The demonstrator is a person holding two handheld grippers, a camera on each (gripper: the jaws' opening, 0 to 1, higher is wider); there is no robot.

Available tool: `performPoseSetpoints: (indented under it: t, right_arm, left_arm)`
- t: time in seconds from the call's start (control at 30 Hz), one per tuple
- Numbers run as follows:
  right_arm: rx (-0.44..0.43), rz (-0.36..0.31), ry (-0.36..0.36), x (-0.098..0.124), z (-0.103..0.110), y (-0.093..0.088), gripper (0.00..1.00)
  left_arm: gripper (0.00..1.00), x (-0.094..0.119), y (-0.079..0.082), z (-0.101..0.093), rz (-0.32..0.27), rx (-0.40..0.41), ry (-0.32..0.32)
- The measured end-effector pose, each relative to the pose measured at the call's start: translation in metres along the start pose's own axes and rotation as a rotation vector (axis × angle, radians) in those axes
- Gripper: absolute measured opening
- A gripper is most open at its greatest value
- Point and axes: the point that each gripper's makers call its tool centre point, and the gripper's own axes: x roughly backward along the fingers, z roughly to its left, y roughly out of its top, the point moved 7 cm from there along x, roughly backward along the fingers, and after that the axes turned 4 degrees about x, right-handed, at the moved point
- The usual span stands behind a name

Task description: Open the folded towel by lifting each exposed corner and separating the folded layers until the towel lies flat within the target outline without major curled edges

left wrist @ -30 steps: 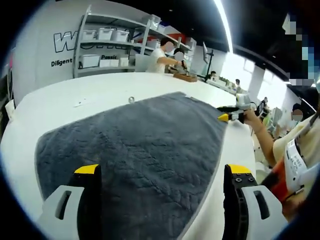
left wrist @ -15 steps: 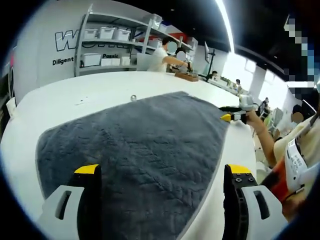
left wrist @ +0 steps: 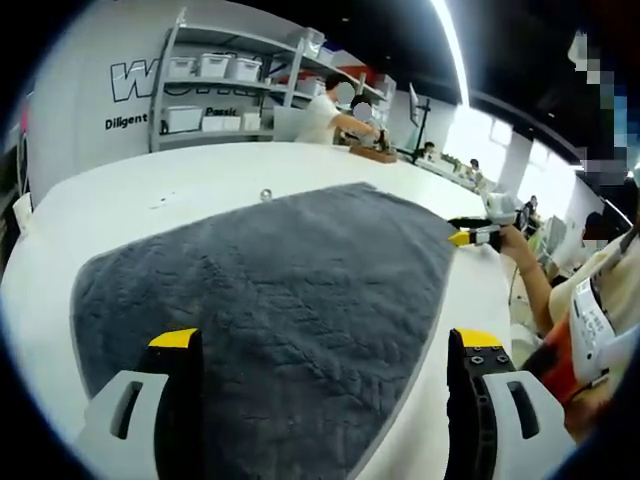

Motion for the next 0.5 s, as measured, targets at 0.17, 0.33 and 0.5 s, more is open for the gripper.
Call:
performPoseSetpoints:
  t: [0.17,0.33,0.5]
  right_arm:
    - [-0.009,-0.007,-0.004,0.002,0.002,-0.001,0.84]
    - [-0.008,0.008,-0.007,0.002,0.003,0.0,0.84]
    - [-0.003,0.049,-0.025,0.004,0.004,0.003,0.86]
  left_arm:
    - [1.0,0.005,-0.001,-0.001,-0.003,0.002,0.004]
    - [1.0,0.013,-0.002,0.0,-0.016,0.006,0.014]
    - [1.0,0.022,-0.006,0.0,-0.028,0.011,0.023]
